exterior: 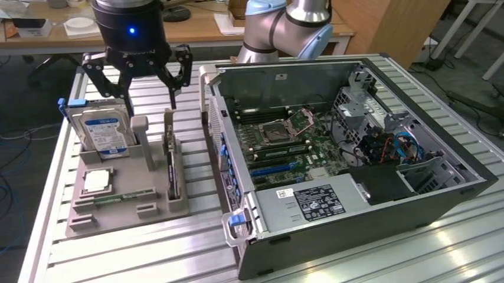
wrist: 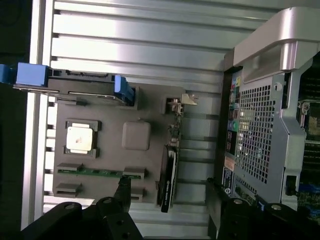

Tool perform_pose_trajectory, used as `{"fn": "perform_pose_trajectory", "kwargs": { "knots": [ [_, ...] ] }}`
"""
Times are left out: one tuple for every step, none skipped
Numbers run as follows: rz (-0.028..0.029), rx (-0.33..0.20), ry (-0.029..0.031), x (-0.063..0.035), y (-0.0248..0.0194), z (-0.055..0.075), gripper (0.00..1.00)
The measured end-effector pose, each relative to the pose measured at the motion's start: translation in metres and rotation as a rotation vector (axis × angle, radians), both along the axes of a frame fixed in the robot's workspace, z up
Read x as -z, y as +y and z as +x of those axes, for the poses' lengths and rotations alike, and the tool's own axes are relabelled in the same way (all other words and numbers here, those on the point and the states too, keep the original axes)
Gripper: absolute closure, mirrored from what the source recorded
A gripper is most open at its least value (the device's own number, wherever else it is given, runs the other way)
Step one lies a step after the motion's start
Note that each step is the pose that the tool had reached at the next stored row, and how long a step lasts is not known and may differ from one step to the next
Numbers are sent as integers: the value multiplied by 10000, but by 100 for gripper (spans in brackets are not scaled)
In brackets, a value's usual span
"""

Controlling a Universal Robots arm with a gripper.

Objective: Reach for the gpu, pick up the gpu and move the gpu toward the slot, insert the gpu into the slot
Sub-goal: 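Pick up the gpu and move the gpu toward the slot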

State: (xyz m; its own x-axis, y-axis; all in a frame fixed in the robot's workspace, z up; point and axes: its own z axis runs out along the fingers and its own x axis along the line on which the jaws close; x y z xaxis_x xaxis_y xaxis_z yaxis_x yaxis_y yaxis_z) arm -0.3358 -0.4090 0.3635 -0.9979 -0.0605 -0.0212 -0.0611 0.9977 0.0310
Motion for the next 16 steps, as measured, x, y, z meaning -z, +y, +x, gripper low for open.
{"fn": "perform_pose_trajectory", "kwargs": {
  "knots": [
    [0, 0, 0, 14, -30, 0, 29],
    [1, 0, -2, 30, -56, 0, 29],
    [1, 0, -2, 45, -84, 1, 29],
    [0, 0, -1, 58, -113, 1, 29],
    [0, 0, -2, 72, -126, 1, 29],
    [1, 0, -2, 88, -128, 1, 29],
    [1, 1, -2, 102, -128, 0, 29],
    [0, 1, -1, 116, -128, 0, 29],
    [1, 1, -2, 129, -128, 1, 29],
    [1, 1, -2, 142, -128, 1, 29],
    [1, 1, -2, 154, -128, 1, 29],
    [1, 0, -2, 167, -128, 1, 29],
    [1, 0, -2, 179, -128, 1, 29],
    [0, 0, -2, 190, -128, 1, 29],
    [1, 0, -2, 202, -128, 1, 29],
    [1, 0, -2, 214, -128, 1, 29]
  ]
}}
